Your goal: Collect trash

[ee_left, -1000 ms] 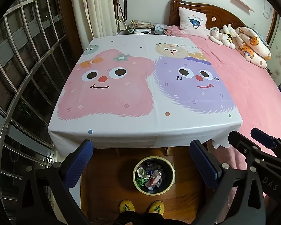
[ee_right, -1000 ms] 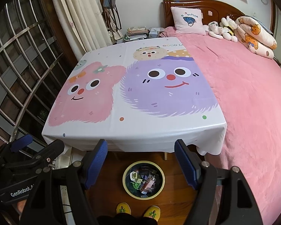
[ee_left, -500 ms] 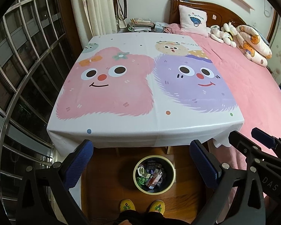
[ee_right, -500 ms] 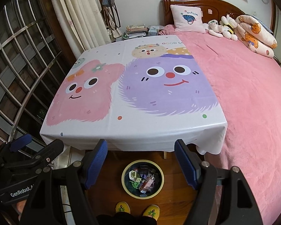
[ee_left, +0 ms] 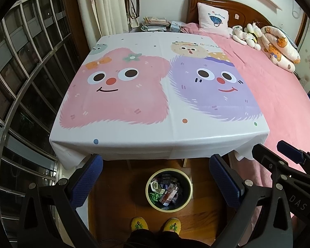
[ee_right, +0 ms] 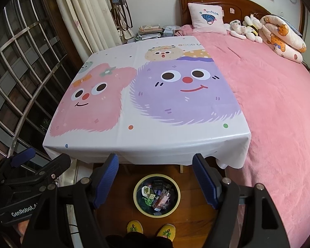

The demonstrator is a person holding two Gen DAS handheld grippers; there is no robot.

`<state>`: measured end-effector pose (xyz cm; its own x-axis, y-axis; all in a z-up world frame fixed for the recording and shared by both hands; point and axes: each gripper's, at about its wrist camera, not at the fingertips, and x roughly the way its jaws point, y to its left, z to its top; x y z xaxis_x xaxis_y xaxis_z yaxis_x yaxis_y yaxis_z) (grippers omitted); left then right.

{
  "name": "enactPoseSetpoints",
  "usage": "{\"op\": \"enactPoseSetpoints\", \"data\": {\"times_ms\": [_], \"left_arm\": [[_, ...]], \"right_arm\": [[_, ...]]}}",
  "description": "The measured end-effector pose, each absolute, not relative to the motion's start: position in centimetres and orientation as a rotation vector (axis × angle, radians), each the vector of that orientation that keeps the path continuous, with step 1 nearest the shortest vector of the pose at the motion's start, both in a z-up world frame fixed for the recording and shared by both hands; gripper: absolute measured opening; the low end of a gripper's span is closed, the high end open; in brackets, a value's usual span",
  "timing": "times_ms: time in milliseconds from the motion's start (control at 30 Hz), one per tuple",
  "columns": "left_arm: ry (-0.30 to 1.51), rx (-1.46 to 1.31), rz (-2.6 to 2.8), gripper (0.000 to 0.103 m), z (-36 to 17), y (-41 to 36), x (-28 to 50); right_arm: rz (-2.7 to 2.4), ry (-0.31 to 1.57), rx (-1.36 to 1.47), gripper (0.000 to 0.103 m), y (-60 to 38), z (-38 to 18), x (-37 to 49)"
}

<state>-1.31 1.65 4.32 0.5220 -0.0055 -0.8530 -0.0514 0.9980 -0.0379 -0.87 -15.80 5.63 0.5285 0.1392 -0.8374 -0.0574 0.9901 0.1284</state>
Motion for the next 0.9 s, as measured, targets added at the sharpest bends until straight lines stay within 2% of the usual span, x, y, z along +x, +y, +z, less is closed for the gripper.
{"op": "enactPoseSetpoints", "data": {"times_ms": [900], "left_arm": [[1.048,-0.052,0.037,0.102,3.90,2.14,-0.63]], "right_arm": [[0.121,1.019,0.084,0.074,-15.70,5.10,-0.84]]}}
